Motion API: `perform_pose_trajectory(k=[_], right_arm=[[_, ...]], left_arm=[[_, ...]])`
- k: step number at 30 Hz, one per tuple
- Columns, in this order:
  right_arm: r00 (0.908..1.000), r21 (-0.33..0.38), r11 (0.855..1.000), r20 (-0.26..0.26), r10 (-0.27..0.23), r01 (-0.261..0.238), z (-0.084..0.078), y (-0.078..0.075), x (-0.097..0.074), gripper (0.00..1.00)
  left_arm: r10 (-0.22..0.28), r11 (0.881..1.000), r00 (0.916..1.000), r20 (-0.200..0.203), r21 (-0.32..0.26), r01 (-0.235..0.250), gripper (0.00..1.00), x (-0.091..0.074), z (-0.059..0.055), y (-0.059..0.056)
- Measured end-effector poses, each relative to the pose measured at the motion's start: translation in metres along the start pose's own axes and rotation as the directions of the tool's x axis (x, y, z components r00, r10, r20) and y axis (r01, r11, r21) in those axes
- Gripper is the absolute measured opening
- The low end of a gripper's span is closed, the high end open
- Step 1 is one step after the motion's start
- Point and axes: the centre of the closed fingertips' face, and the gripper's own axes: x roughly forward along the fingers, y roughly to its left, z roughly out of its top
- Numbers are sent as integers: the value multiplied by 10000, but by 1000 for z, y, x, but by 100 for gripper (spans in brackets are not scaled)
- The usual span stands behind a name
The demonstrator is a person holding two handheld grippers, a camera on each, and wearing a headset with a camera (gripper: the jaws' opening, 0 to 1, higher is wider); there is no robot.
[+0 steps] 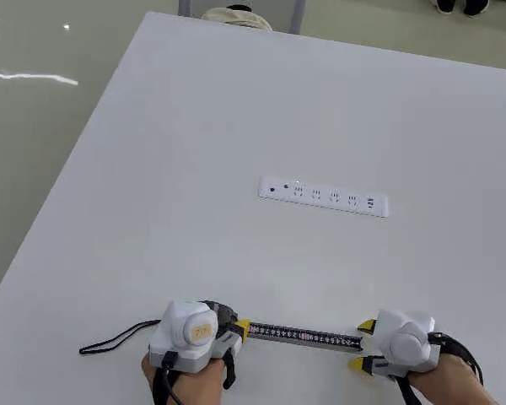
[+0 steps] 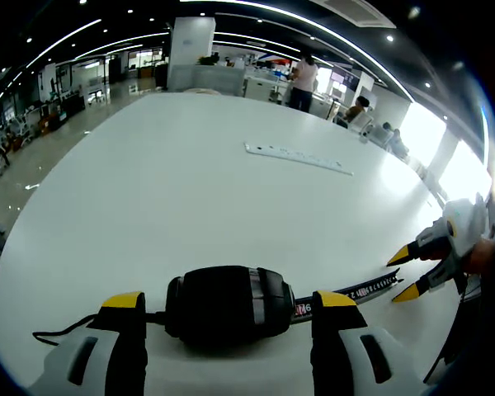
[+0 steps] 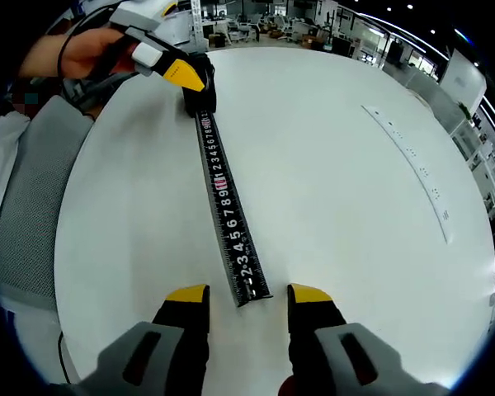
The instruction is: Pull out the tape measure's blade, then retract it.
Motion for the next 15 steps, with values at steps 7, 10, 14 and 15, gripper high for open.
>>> perform_pose_trajectory(k=[7, 10, 14, 15], right_arm=[[10000, -213, 9997, -40, 75, -76, 1, -1, -1, 34], [9998, -398, 9991, -54, 171, -173, 1, 0, 1, 31], [9997, -427, 9988, -63, 216, -218, 1, 0, 1, 30], [9997, -445, 9987, -70, 236, -239, 1, 0, 1, 29]], left_arm=[[75, 10000, 10000, 16, -25, -75, 77, 2, 1, 2], [105, 9999, 9999, 22, -52, -105, 76, 2, 1, 2], [128, 9999, 9999, -5, -73, -128, 76, 3, 0, 3], [133, 9999, 9999, 5, -95, -133, 76, 4, 0, 3]])
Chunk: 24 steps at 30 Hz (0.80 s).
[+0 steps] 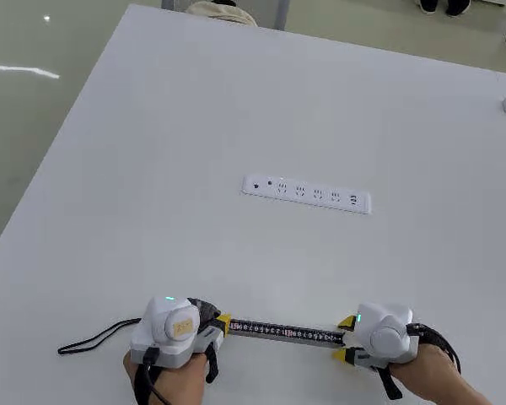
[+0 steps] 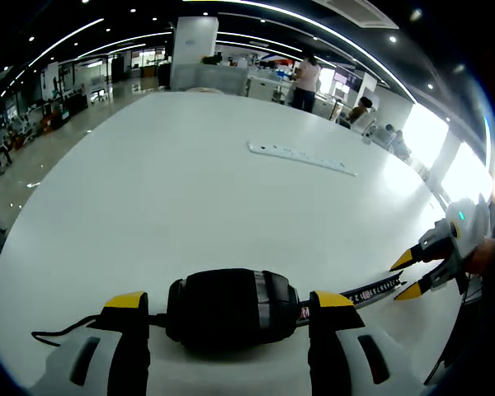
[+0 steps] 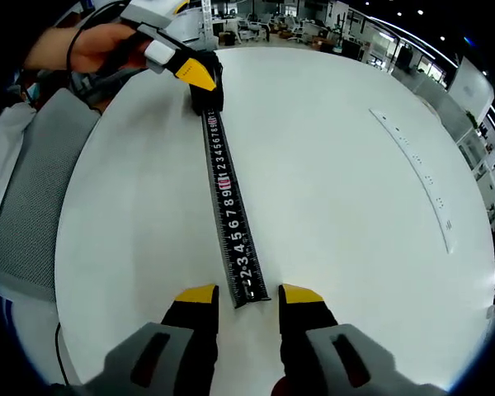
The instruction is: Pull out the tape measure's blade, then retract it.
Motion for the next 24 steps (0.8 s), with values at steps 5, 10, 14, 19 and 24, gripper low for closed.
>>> perform_pose_trajectory(k=[5, 10, 14, 19, 24], right_arm=[[10000, -67, 10000, 2, 42, -42, 0, 1, 0, 26], [10000, -151, 9998, -4, 100, -100, 0, 1, 0, 22], [9999, -194, 9997, 2, 127, -127, 0, 2, 0, 20], [9998, -349, 9992, 15, 196, -195, 0, 5, -1, 16], [9998, -348, 9992, 15, 205, -205, 0, 4, -1, 16]], left_arm=[[115, 9999, 9999, 23, -21, -115, 74, 0, -2, 2], [113, 9999, 9999, -33, -87, -113, 73, 2, -5, 2], [114, 9999, 9999, -9, -100, -114, 72, 1, -5, 2], [84, 9999, 10000, 16, -78, -84, 70, 1, -5, 1], [59, 10000, 10000, -7, -79, -59, 70, 2, -6, 0]])
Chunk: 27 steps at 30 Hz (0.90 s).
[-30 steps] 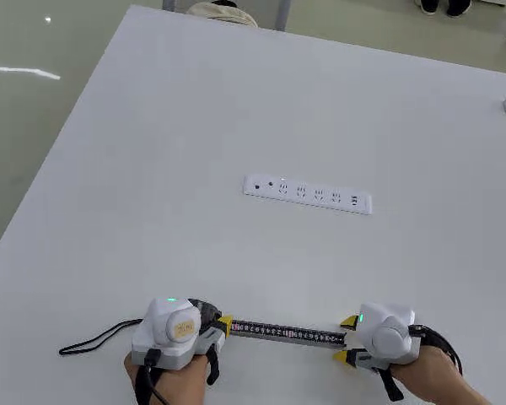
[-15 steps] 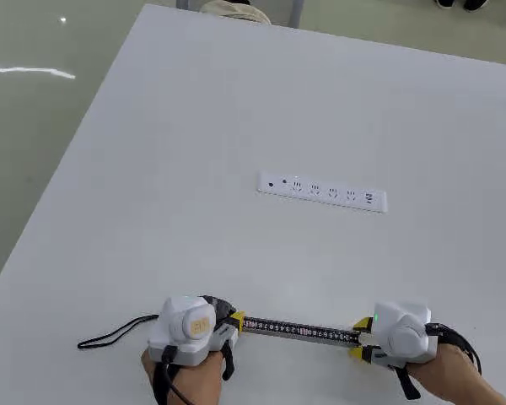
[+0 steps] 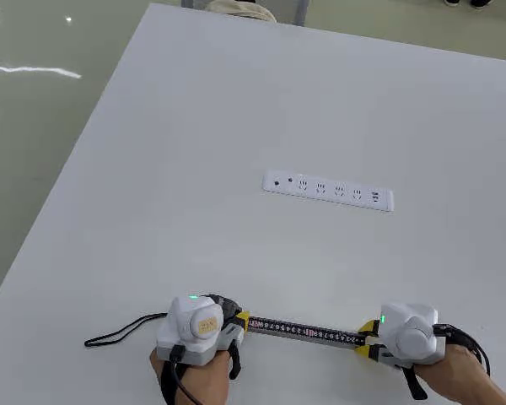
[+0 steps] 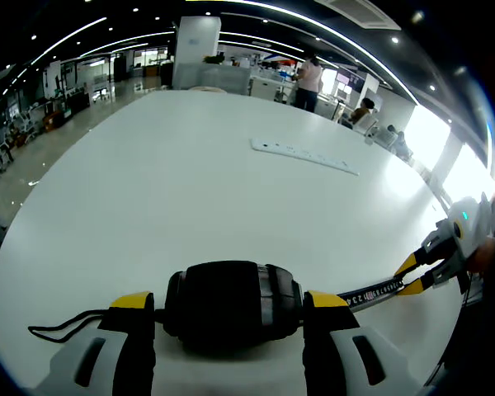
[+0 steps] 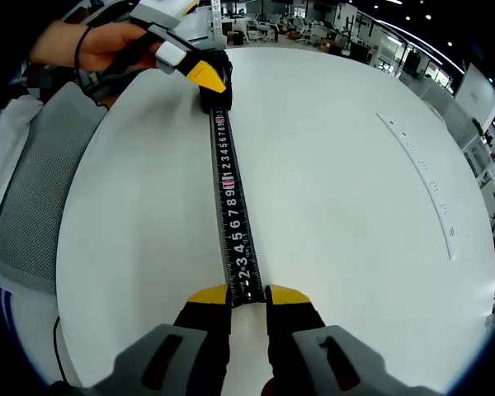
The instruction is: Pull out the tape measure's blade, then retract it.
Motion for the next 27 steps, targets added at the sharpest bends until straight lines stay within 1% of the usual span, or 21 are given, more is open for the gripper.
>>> perform_pose_trajectory(k=[4, 5, 6, 12, 18, 20, 24, 27], right_arm=[[10000, -27, 10000, 6, 20, -20, 0, 0, 0, 16], [10000, -35, 10000, 10, 24, -23, 0, 0, 0, 16], [10000, -27, 10000, 15, 27, -27, 0, 0, 0, 16], [10000, -57, 10000, 8, 35, -35, -1, 0, 0, 16], [10000, -125, 9999, -17, 37, -37, -1, -1, 0, 16], [10000, -100, 9999, -21, 36, -36, 0, 0, 0, 15], [10000, -67, 10000, -27, 35, -35, 0, -1, 0, 15], [10000, -77, 10000, -26, 38, -39, 0, -1, 0, 15]], left_arm=[[-101, 9999, 9999, 62, 87, 100, 68, 0, 1, -3], [-148, 9998, 9999, 81, 125, 147, 65, -1, 1, -5], [-69, 9997, 9999, 88, 218, 67, 65, -1, 1, -5], [-69, 9997, 10000, 70, 239, 67, 65, 0, 0, -4], [33, 9992, 10000, 55, 405, -35, 64, 1, 0, -4], [82, 9989, 9999, 73, 467, -85, 64, -1, 1, -5], [90, 9984, 9997, 241, 549, -103, 64, 0, 0, -4], [106, 9982, 9996, 257, 581, -121, 63, 0, 0, -4]])
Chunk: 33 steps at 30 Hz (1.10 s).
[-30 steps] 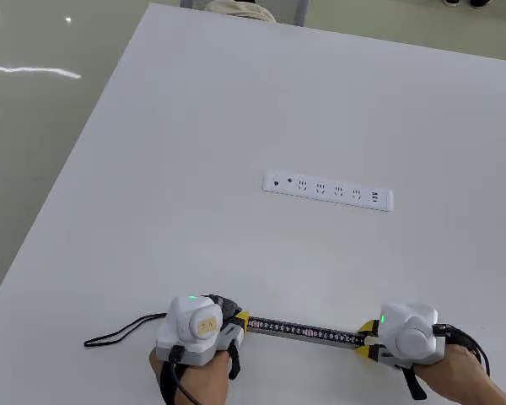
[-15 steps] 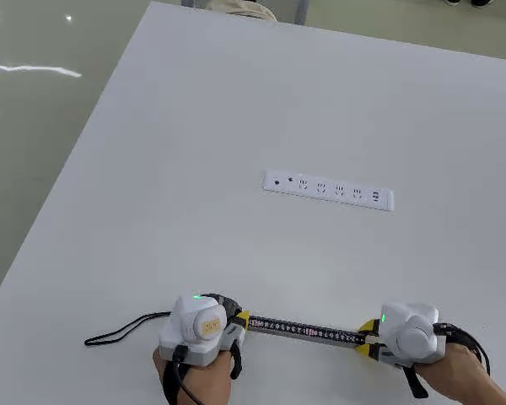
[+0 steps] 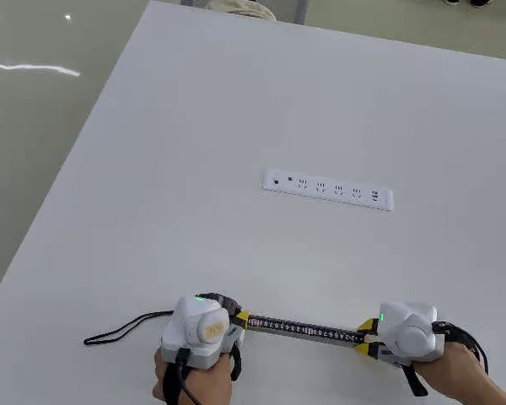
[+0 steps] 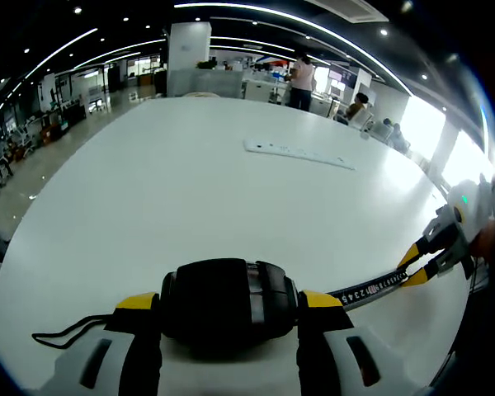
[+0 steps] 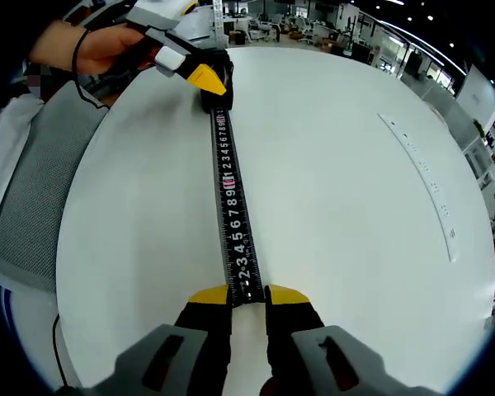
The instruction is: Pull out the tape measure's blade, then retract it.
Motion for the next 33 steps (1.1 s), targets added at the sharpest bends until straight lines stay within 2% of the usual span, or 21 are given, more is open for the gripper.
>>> perform_pose_trajectory(k=[20, 33], right_arm=[[9998, -434, 9988, 25, -217, 218, 8, -1, 2, 14], [9998, -548, 9983, 71, -178, 181, 16, -1, 6, 14]], left_arm=[[-132, 9998, 9999, -45, 163, 132, 62, 0, 0, -1], [-234, 9994, 9997, -81, 250, 236, 61, 0, 0, 0]])
